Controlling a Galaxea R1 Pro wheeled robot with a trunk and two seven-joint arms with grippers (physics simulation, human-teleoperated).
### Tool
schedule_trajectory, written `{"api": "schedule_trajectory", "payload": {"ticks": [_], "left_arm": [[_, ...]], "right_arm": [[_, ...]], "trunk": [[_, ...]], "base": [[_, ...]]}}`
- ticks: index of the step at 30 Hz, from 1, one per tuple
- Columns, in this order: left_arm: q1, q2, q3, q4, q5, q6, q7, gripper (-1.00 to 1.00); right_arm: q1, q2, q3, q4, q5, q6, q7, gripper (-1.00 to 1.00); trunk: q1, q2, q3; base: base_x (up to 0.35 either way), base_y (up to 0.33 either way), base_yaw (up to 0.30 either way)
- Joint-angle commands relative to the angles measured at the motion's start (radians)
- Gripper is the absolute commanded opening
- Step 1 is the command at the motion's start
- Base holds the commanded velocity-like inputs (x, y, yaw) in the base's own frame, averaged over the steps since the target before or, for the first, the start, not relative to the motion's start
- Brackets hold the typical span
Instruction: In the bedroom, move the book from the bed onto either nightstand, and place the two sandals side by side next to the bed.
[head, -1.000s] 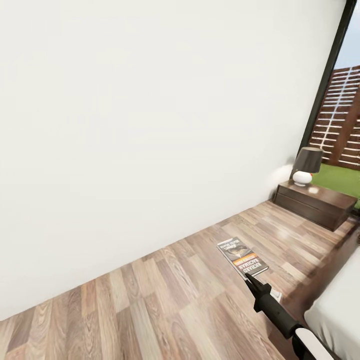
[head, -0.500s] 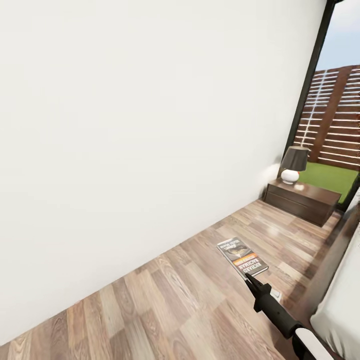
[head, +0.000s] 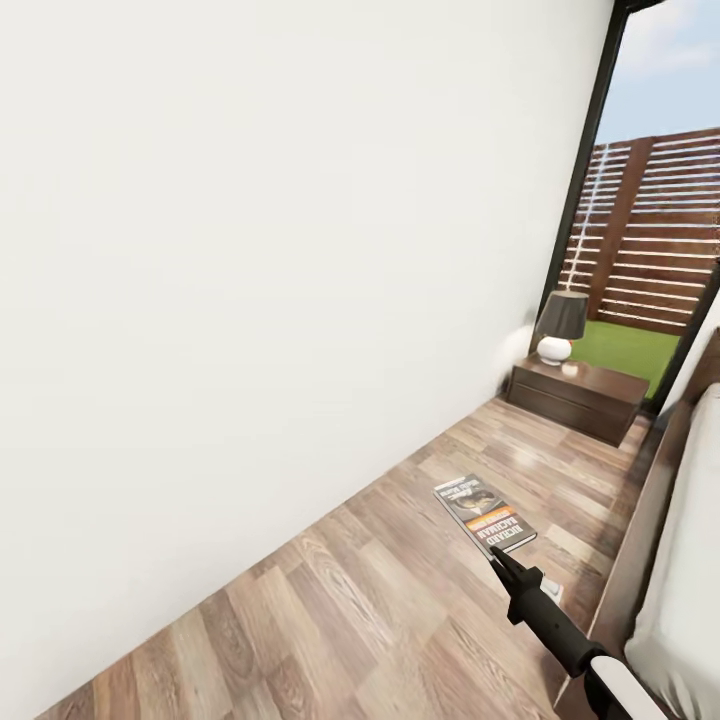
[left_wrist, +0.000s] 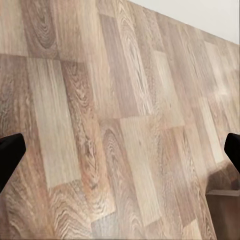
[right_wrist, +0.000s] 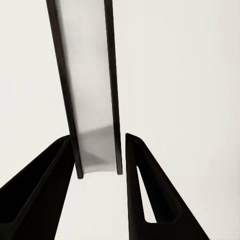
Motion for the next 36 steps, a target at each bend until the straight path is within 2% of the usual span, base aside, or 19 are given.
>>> {"api": "schedule_trajectory", "payload": {"ticks": [1,16,36], "left_arm": [[0.000,0.001,-0.008,-0.002,0.010,-0.004,-0.001,1.00],[0.000,0.001,-0.008,-0.002,0.010,-0.003,-0.001,1.00],[0.000,0.001,-0.008,-0.002,0.010,-0.003,-0.001,1.00]], "right_arm": [[-0.001,0.000,-0.001,0.000,-0.011,0.009,0.000,-1.00],[-0.001,0.000,-0.004,0.000,-0.011,0.009,0.000,-1.00],[-0.001,0.000,-0.005,0.000,-0.011,0.009,0.000,-1.00]], "trunk": [[0.000,0.000,-0.001],[0.000,0.000,-0.001],[0.000,0.000,-0.001]], "base": [[0.236,0.046,-0.182],[0.226,0.021,-0.182],[0.246,0.132,-0.182]]}}
